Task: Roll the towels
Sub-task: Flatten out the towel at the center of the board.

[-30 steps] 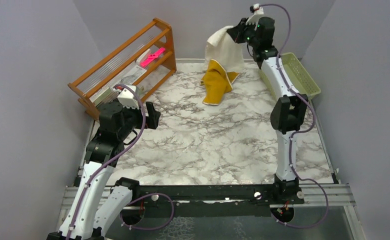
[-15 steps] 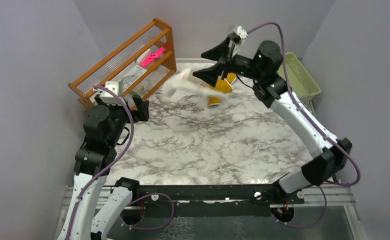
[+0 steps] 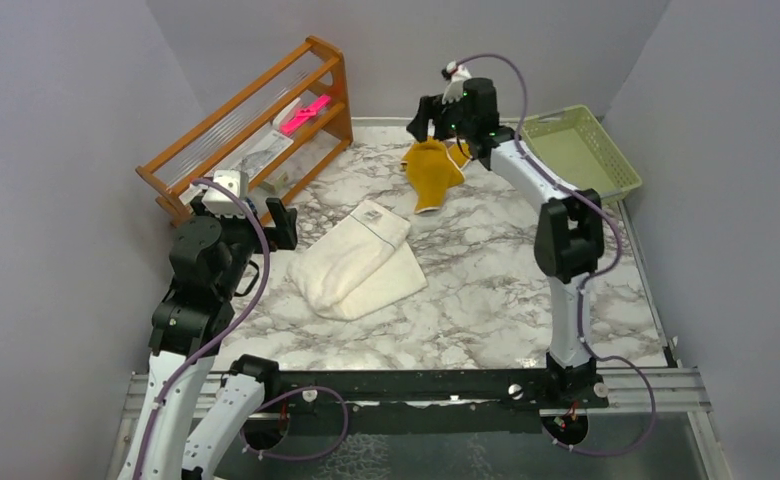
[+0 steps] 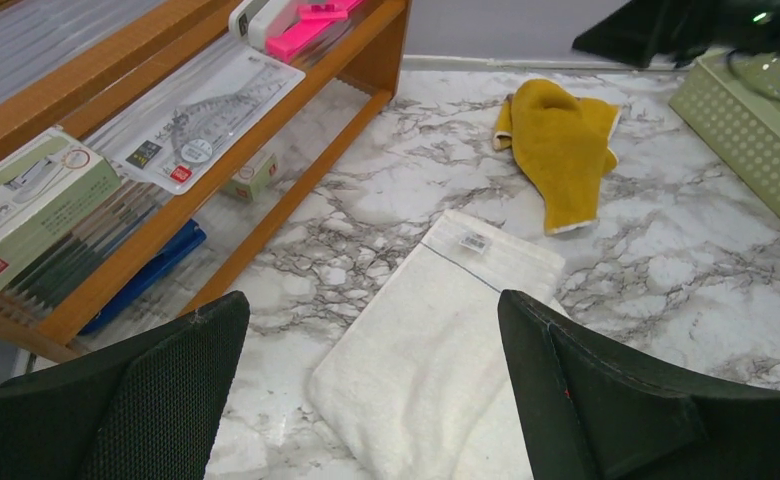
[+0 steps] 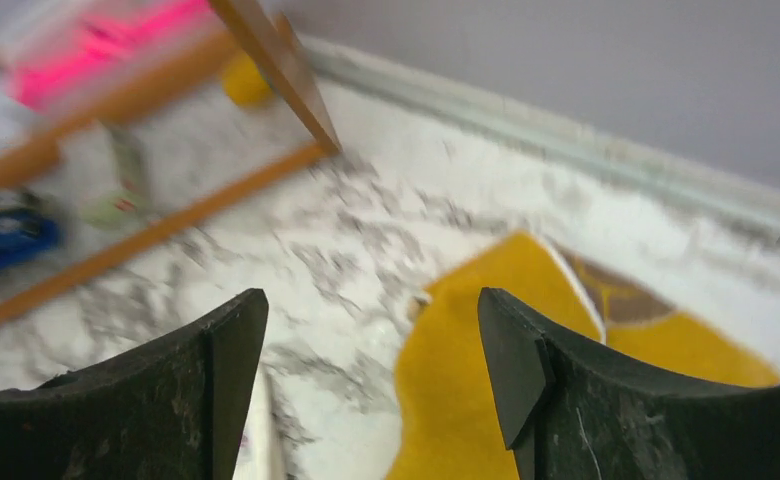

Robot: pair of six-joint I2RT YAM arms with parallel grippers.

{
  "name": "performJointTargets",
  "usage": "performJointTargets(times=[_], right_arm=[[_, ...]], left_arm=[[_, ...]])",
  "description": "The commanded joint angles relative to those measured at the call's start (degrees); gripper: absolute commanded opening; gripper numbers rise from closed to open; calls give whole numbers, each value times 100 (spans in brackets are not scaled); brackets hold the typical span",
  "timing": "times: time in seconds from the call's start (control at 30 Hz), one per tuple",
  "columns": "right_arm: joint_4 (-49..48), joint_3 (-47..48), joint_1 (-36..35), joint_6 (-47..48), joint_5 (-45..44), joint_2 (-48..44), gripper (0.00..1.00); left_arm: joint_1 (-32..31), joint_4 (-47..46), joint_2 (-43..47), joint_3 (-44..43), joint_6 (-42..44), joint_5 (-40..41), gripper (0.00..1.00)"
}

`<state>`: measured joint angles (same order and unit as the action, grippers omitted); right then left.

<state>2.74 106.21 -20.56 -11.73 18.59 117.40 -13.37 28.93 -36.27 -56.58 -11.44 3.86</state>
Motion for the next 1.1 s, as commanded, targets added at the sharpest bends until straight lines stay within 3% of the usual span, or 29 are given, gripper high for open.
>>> performJointTargets(times=[0.0,0.17,0.37,0.47,0.73,0.9,1.07], right_arm=[[1554,715,-45,30,-708,1236,72],[1843,1534,-41,84,-677,2066,55],[2420,2543,181,168,-818,2967,54],[2525,2728,517,-23,-780,3291,53],[2373,2253,1503,-608,-458,3305,53],[1998,1596,1524,-525,-935,2685,59],[1952,1381,1513,-602,-1490,2290,66]], left_arm=[[-11,175,131,90,78,-66,99],[-10,229,167,241,50,-53,99],[-9,122,37,672,-402,-177,99],[-8,-215,-344,1191,-851,-725,99],[-8,-1237,-2247,1587,-1750,-1533,96],[-186,-1732,-3155,1190,-1929,-1322,96],[-832,-1908,-4095,654,-1918,-470,95]])
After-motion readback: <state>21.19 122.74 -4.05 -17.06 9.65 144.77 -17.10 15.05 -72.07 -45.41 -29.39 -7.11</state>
